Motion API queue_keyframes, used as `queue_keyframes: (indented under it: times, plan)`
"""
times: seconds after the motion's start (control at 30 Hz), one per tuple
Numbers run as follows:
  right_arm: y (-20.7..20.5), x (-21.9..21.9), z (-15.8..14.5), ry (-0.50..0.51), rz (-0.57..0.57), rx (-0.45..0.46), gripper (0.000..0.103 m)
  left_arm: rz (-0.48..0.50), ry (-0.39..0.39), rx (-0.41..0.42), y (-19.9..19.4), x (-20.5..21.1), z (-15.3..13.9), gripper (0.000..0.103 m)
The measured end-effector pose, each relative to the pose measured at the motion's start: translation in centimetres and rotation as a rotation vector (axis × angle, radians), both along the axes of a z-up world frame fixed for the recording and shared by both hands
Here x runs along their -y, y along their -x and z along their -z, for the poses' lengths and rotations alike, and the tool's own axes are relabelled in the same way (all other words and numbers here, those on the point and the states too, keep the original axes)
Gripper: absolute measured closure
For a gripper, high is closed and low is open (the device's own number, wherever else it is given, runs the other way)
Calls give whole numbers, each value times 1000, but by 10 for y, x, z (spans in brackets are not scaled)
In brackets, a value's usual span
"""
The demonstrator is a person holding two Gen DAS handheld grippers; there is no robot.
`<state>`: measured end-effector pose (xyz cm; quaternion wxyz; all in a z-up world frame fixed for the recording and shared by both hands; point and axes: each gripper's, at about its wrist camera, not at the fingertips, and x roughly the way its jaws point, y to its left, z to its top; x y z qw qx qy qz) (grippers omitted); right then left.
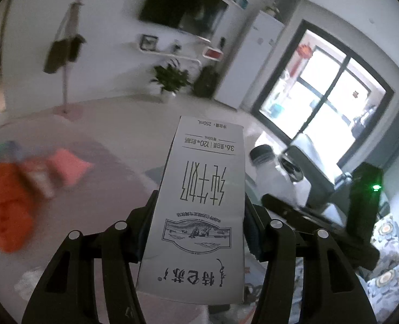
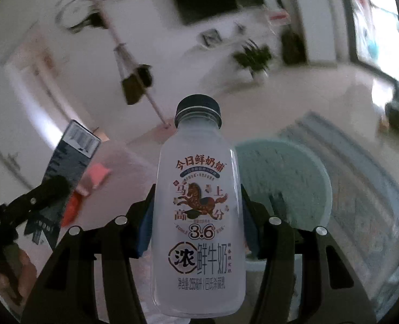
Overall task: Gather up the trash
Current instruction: 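Carry the carton and milk bottle to the teal basket and release both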
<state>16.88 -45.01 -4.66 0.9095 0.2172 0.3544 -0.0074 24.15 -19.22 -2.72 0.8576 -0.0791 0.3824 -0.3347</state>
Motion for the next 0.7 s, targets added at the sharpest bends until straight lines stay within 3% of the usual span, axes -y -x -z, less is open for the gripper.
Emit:
queue_keyframes:
  times: [0.07,0.27,0.37,0.47,0.7]
  plan:
    - [-4,17,22,-30,47,-52,51,21,-4,-36,-6,19,16,49]
    - [-13,28,68,11,121,-164,50,60,-54,-139,-23,60,66,48]
    - [-16,32,79,-9,144,-191,48,56,-44,-182,-28,65,81,35]
    - [-18,38,78,-68,136,-175,48,66,-31,-187,-23,62,81,30]
    - [-1,37,64,-53,134,-129,46,58,-1,-135,-4,41,59,30]
